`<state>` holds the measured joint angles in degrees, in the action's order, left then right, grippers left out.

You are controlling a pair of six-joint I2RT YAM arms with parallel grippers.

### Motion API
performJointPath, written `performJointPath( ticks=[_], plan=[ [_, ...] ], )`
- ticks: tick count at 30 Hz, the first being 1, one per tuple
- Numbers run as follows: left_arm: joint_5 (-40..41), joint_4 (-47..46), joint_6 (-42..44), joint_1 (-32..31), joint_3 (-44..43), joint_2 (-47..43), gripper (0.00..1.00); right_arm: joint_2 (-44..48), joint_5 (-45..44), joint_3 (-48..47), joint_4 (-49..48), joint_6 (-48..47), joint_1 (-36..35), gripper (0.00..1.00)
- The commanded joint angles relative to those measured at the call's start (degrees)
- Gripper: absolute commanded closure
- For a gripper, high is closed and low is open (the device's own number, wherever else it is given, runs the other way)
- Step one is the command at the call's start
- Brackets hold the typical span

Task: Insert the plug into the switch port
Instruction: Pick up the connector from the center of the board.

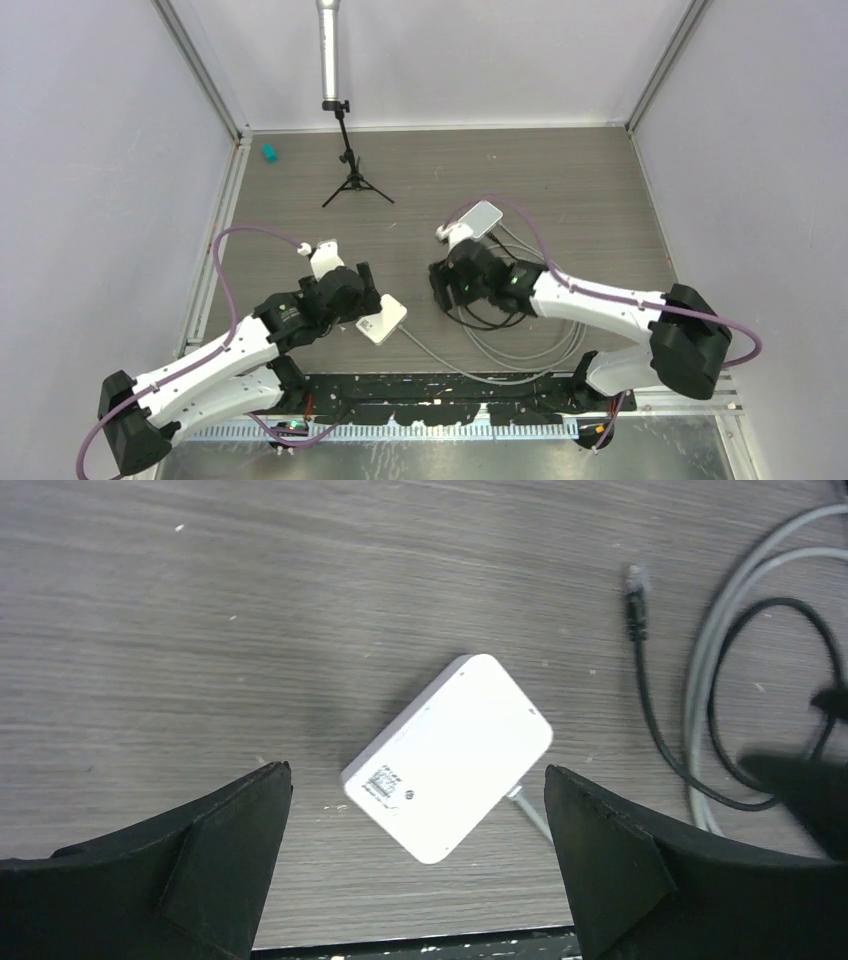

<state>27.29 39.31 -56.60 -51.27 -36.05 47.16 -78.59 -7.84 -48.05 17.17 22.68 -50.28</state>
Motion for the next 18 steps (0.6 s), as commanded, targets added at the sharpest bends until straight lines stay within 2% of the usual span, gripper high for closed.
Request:
performJointPath(
  ticks=[1, 2, 4, 9, 14, 18],
  plan=[
    [-2.62, 3.91, -1.77, 3.77, 2.02, -1.71, 0.0, 1.92, -5.21, 3.18, -2.09, -5.31, -14.93, 0.28],
    [-3.93, 3.93, -1.6, 5.25, 2.28, -1.69, 0.0, 1.11, -5.63, 4.02, -4.29, -5.63, -18.14, 0.28],
    [-6.71, 3.14, -0.99, 8.19, 2.83, -1.99, 0.0, -1.24, -7.15, 5.31, -8.71, -5.45, -20.24, 0.28],
    [-9.18, 1.22, 0.67, 11.61, 4.07, -4.26, 0.0, -9.89, -8.95, 6.23, -20.42, -5.77, -22.02, 0.33],
    [-8.92, 2.66, 1.92, 12.24, 4.07, -5.95, 0.0, -16.01, -12.32, 3.16, -21.1, -6.23, -23.01, 0.34],
    [-10.4, 1.36, 2.61, 12.24, 5.35, -8.35, 0.0, -13.33, -13.69, 3.07, -20.65, -4.89, -22.79, 0.35]
  ],
)
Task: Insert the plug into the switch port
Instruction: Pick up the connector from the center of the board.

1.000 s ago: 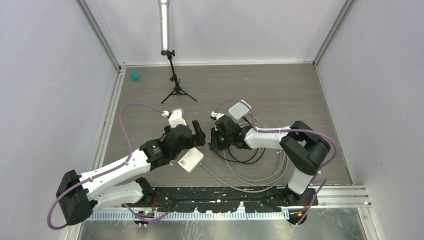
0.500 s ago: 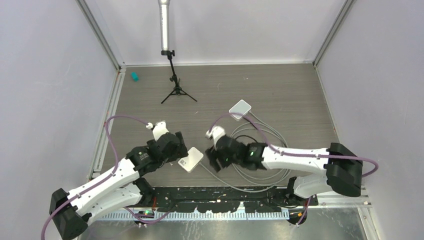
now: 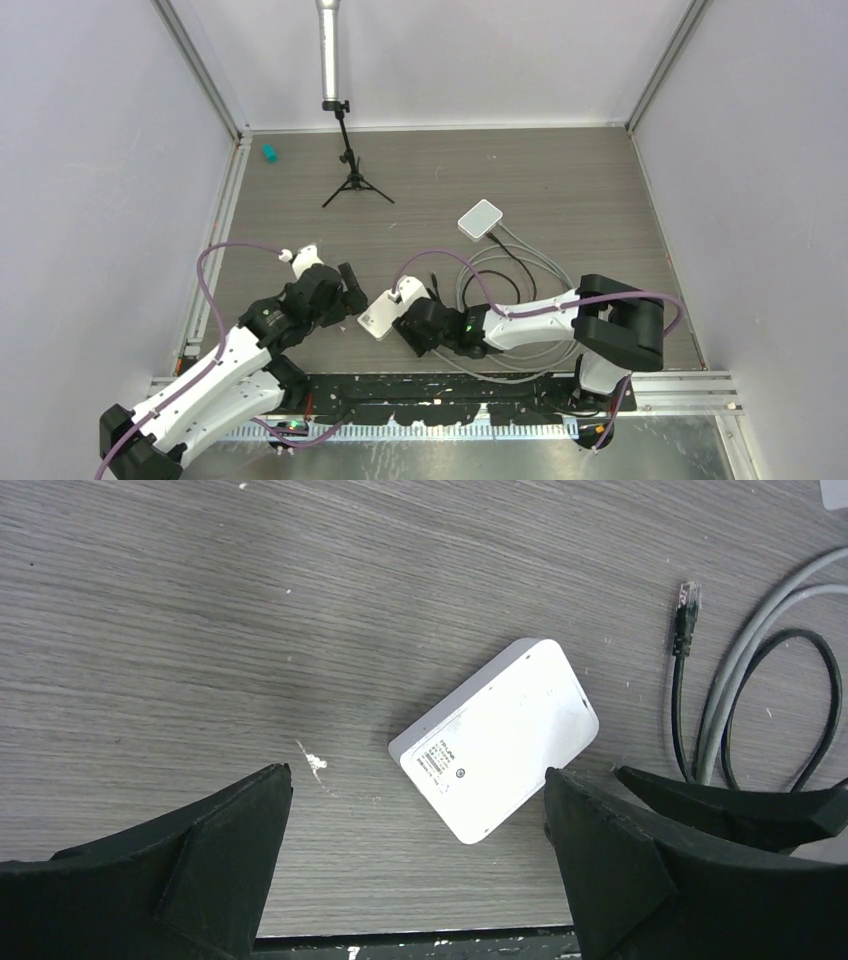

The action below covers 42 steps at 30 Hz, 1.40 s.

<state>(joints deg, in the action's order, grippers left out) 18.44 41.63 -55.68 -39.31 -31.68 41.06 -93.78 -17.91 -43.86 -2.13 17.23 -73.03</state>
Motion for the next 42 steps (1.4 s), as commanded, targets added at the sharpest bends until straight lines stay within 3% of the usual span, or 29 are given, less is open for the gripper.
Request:
performJointPath(
  ticks=[1, 8, 15, 19, 26, 31, 33, 35, 42],
  plan=[
    [-2.05, -1.61, 1.98, 0.29, 1.44, -2.82, 0.0, 3.01, -3.47, -1.58, 0.41, 0.31, 0.43, 0.34],
    [-2.55, -1.73, 3.74, 0.29, 0.95, -5.92, 0.0, 12.05, 0.75, -3.98, 10.03, -0.99, 8.81, 0.33],
    [-4.94, -3.44, 4.17, 0.29, 2.16, -7.59, 0.0, 9.6, 16.77, -5.08, 12.12, -1.09, 21.8, 0.38],
    [-6.4, -4.73, 4.59, 0.3, 2.94, -7.83, 0.0, 6.38, 21.83, -5.96, 11.07, -1.1, 22.39, 0.4],
    [-6.75, -4.99, 4.7, 0.36, 3.41, -8.01, 0.0, 1.14, 18.21, -6.11, 9.68, -0.02, 22.41, 0.46],
    [-6.72, -5.26, 5.0, 0.32, 3.23, -8.0, 0.0, -2.1, 11.15, -6.4, 11.94, -0.64, 21.73, 0.61],
    [-7.04, -5.58, 5.48, 0.28, 2.81, -8.16, 0.0, -2.32, 11.06, -5.96, 11.67, -0.71, 21.3, 0.75],
    [-7.7, -6.31, 6.48, 0.31, 2.05, -8.5, 0.0, -2.0, 12.04, -5.16, 11.17, -0.78, 21.14, 0.96],
    [-11.54, -11.01, 12.06, 0.33, -1.74, -11.12, 0.0, 10.77, 14.56, 0.44, 7.45, -0.52, 21.1, 0.99]
  ],
)
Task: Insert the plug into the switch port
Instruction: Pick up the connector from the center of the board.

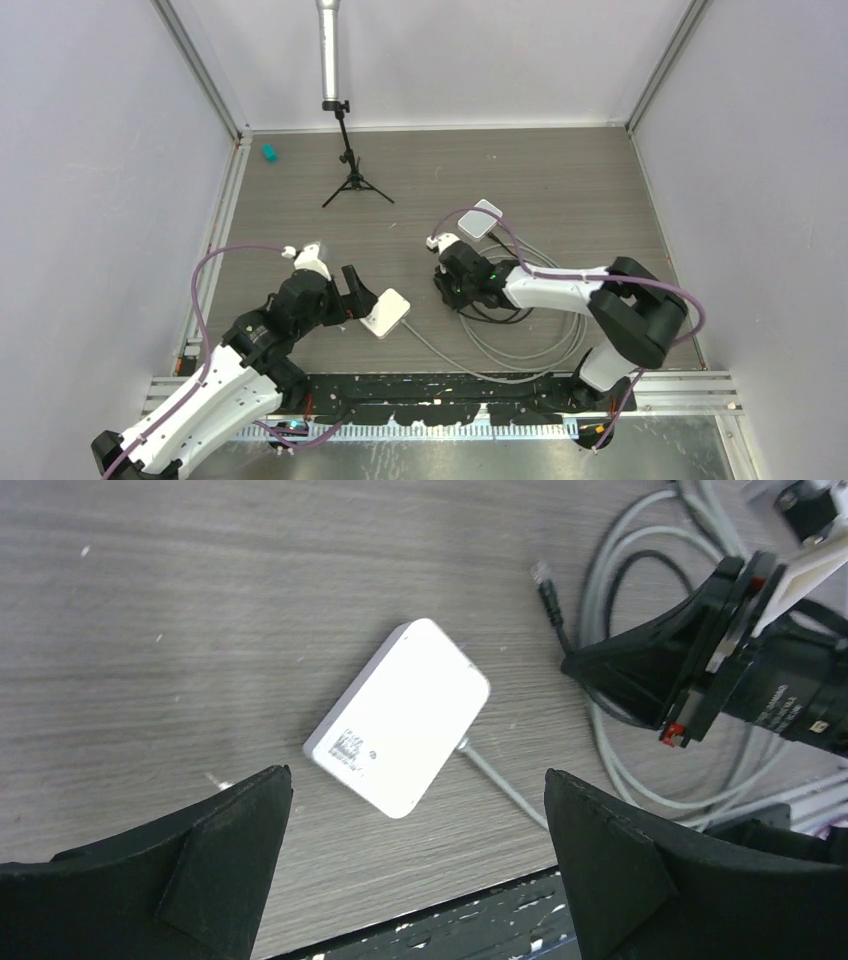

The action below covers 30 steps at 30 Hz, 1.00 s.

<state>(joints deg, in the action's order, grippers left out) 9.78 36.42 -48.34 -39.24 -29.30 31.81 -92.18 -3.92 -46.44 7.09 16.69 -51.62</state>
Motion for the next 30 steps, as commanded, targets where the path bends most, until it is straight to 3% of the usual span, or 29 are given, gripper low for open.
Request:
performJointPath(
  ticks=[1, 5, 9, 16, 19, 23, 26, 30],
  plan=[
    [-3.25, -6.89, 5.76, 0.27, -4.37, -2.57, 0.0, 12.23, 0.93, 3.74, -1.86, -0.62, -0.33, 0.99],
    [-8.91, -13.1, 11.14, 0.3, -3.45, -6.12, 0.0, 24.54, 5.79, 6.37, -0.57, -5.82, -0.33, 0.99],
    [-17.36, -25.87, 14.63, 0.22, 0.88, -11.32, 0.0, 34.87, 13.36, 7.98, 0.48, -9.74, -0.36, 0.99],
    [-19.64, -48.66, 20.32, 0.22, 9.3, -19.45, 0.0, 48.97, 21.86, 7.91, -1.07, -13.6, -1.61, 0.99],
    [-24.55, -49.98, 23.04, 0.22, 6.48, -15.33, 0.0, 52.59, 21.38, 7.43, -1.08, -16.32, -4.07, 0.99],
    [-39.5, -59.82, 23.1, 0.22, 3.97, -6.03, 0.01, 53.92, 19.15, 6.32, -0.57, -23.85, -10.08, 0.99],
    [-43.52, -68.68, 21.62, 0.21, 4.25, -3.05, 0.01, 53.71, 13.28, 5.09, -0.22, -29.88, -15.73, 0.99],
    [-46.86, -69.25, 24.2, 0.22, 3.91, -3.14, 0.0, 53.57, 8.13, 2.57, -0.01, -34.47, -20.11, 0.99]
  ],
)
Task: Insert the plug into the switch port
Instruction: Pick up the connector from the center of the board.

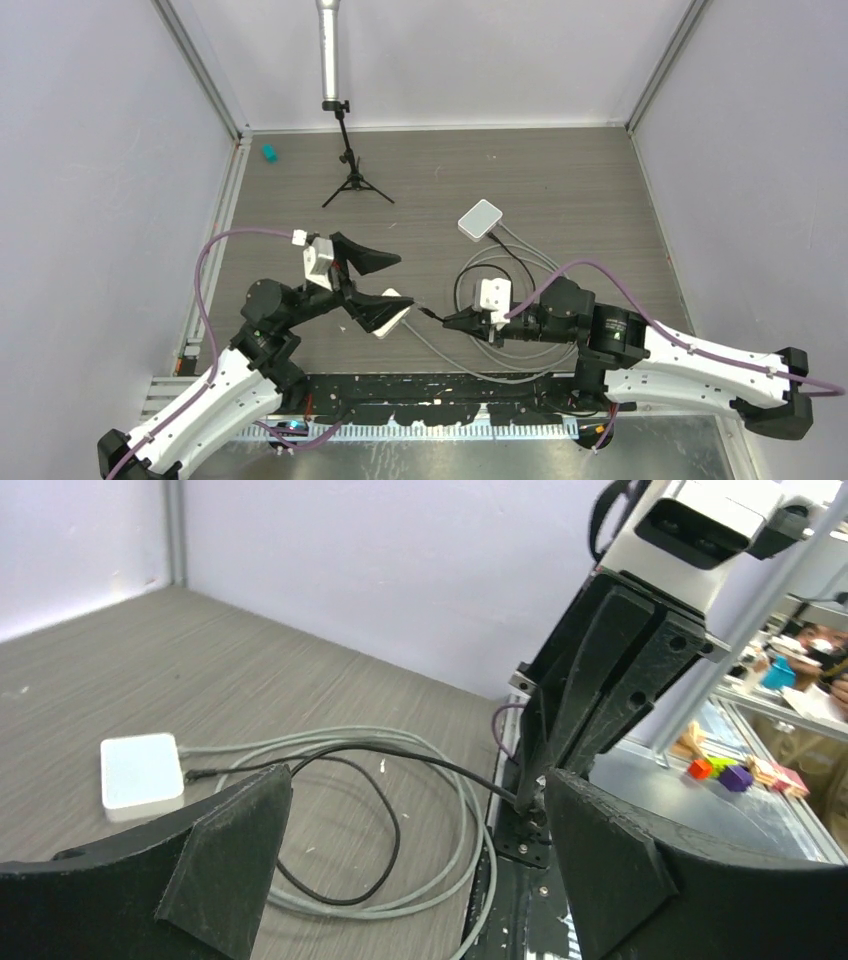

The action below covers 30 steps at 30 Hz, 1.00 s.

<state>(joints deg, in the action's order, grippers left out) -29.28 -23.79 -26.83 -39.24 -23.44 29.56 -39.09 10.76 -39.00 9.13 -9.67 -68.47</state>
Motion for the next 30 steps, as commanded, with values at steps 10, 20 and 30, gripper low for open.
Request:
performJointPath(
  ticks=[10, 20, 30],
  plan=[
    [-17.85, -9.07, 2.34, 0.14, -2.03, -4.87, 0.0, 0.59, -6.96, -8.72, -1.88, -15.63, -4.36, 0.99],
    [-18.16, -7.16, 4.99, 0.17, -3.42, -2.16, 0.0, -4.77, -9.16, -14.26, 2.21, -22.31, -5.64, 0.99],
    [-16.91, -5.63, 6.37, 0.22, -2.97, -3.19, 0.0, -10.52, -24.44, -18.3, 3.61, -27.84, -15.67, 0.99]
  ],
)
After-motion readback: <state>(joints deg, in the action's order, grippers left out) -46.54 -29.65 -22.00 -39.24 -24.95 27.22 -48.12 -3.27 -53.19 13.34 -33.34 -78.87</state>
